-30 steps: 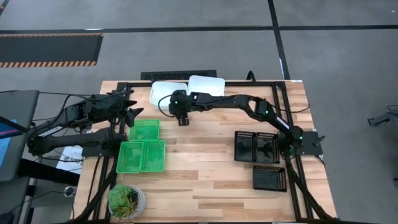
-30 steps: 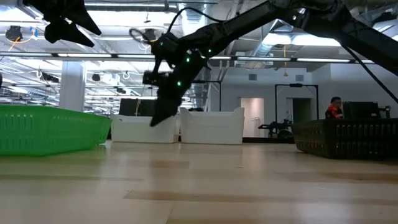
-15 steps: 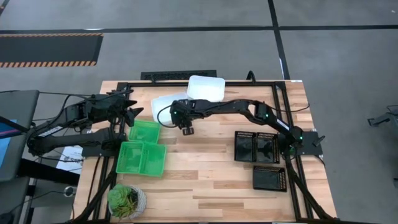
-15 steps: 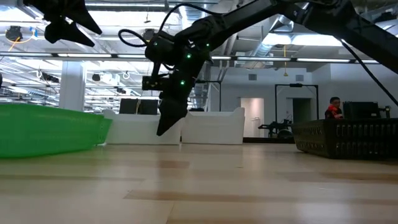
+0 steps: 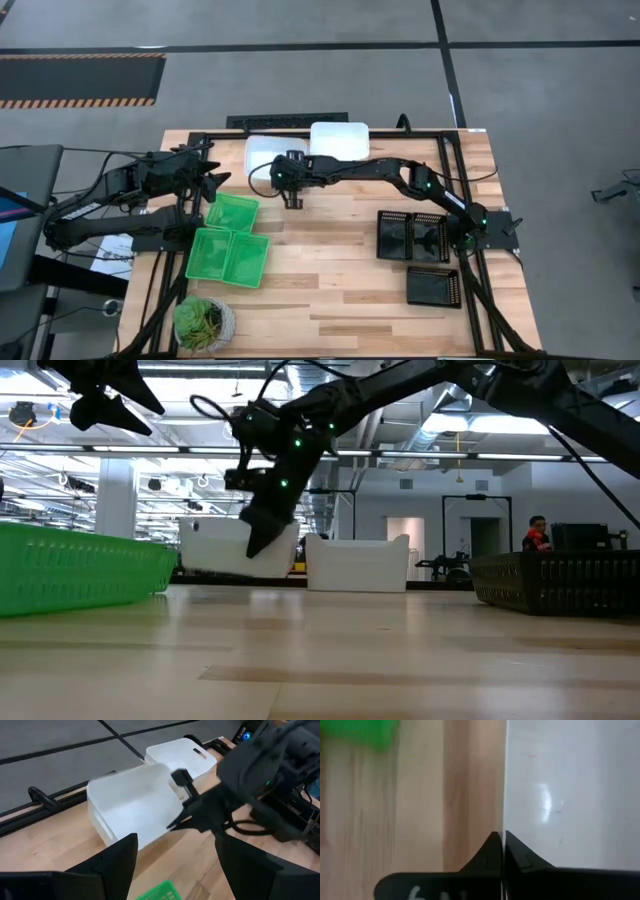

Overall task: Stack baskets by color
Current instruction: Stack the left white bin into the right white bin

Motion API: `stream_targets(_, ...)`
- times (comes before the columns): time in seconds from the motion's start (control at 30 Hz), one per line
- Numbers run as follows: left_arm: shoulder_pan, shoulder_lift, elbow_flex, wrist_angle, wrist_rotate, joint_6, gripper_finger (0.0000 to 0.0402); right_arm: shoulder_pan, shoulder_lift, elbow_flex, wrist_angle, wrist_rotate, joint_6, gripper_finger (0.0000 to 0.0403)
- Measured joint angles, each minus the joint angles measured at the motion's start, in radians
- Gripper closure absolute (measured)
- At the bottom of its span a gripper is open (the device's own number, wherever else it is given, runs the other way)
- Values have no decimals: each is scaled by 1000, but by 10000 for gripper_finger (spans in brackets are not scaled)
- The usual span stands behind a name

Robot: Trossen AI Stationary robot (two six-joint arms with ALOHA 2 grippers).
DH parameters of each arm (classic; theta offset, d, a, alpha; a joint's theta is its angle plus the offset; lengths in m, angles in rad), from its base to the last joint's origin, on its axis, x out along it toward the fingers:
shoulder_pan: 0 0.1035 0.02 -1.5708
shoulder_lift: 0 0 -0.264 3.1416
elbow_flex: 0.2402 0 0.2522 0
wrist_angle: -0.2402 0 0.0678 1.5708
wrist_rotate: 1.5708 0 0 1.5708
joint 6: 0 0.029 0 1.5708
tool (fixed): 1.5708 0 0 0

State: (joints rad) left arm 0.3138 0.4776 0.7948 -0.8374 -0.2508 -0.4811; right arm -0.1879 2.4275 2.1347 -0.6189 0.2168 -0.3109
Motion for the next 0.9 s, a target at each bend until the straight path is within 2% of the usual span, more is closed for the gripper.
stream_targets(0.27, 0, 0, 10, 80, -25, 1, 145, 5, -13, 224, -87, 17, -22, 398)
stream_targets(0.67, 0, -9, 108, 151, -23, 53, 145, -6, -136, 221, -112, 109, -1, 400)
stream_targets(0.9, 0, -15, 108, 132, -22, 58, 145, -22, -207, 221, -408, 260, 1, 400)
